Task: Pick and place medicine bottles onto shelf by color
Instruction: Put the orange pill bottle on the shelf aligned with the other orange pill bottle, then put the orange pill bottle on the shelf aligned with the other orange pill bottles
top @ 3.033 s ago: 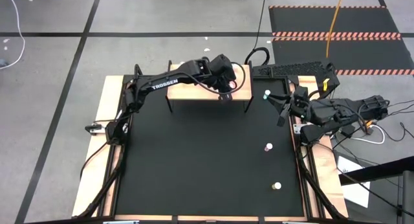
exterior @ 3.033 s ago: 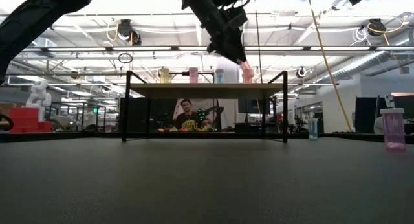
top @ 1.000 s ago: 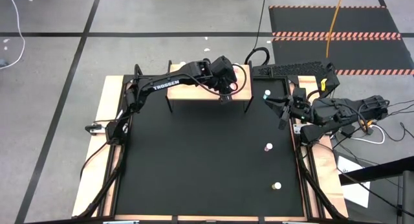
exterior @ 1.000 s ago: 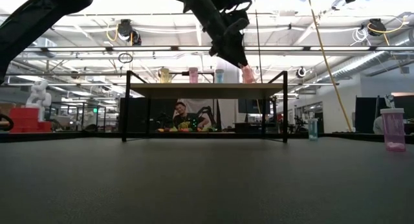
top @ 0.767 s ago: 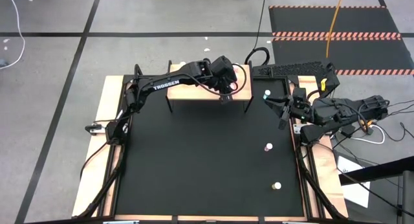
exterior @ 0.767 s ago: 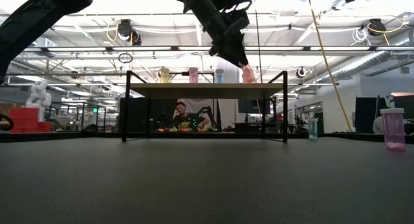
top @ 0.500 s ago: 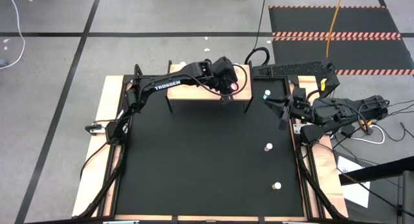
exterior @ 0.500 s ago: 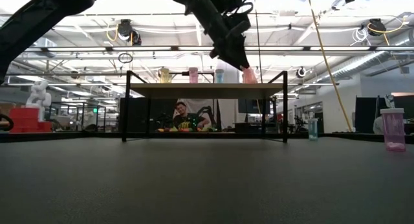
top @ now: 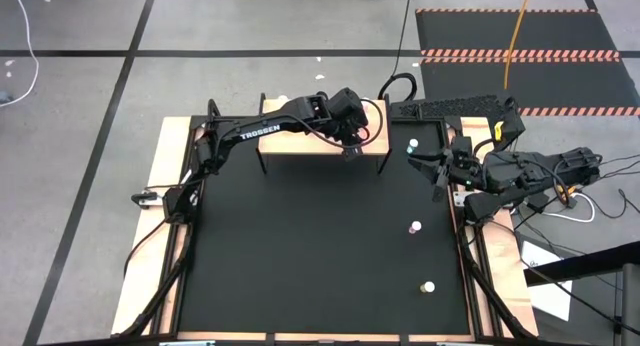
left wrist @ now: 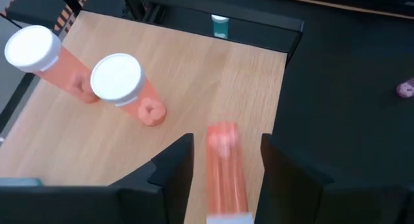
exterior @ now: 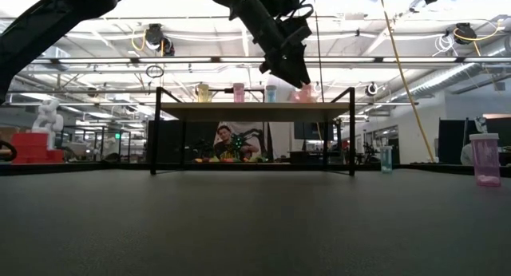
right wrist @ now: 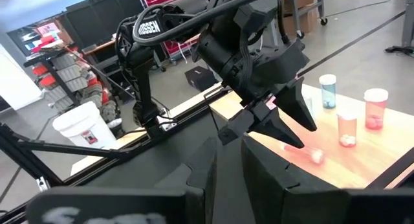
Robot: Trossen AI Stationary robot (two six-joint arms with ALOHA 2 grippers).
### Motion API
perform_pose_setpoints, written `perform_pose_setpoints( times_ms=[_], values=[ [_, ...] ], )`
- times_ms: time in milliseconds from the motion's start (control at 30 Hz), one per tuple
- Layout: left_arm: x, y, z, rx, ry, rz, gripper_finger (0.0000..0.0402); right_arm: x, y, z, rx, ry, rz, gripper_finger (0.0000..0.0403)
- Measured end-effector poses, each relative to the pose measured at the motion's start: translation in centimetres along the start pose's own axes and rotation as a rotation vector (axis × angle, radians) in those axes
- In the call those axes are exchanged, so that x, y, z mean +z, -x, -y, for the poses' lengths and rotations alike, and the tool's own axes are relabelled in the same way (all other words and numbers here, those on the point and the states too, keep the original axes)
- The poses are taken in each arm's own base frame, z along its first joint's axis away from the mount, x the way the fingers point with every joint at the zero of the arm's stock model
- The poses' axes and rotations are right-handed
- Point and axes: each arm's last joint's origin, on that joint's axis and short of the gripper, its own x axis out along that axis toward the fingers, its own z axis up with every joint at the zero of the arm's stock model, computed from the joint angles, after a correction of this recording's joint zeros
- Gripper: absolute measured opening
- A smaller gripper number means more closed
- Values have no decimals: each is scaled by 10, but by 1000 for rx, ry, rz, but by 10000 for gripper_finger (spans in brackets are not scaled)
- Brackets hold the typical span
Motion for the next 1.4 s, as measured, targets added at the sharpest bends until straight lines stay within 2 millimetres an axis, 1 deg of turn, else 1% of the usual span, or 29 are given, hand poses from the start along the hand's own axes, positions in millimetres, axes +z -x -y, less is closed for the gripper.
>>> perform_pose_setpoints(
  times_ms=[267,333,500,633,1000,1100,1267,1400],
  values=[
    [-1,0,-1,1,3,-15,219,0,0,0,0,0,0,63],
    [-4,4,-2,1,6,-43,223,0,0,0,0,-2,0,63],
    [-7,13,-4,12,-57,-87,225,0,0,0,-1,-4,-2,63],
    [-7,12,-3,11,-90,-86,225,0,-1,0,-1,0,-2,63],
    [-10,9,-2,-4,-85,-109,225,0,-1,0,-2,2,-2,63],
    [-12,2,-2,-5,-85,-116,225,0,-1,0,-1,2,-2,63],
    [-23,-11,1,-12,-82,-158,225,0,-1,0,-2,-1,-2,63],
    [-26,-13,1,-13,-74,-173,225,0,-1,0,-2,0,-2,63]
  ],
)
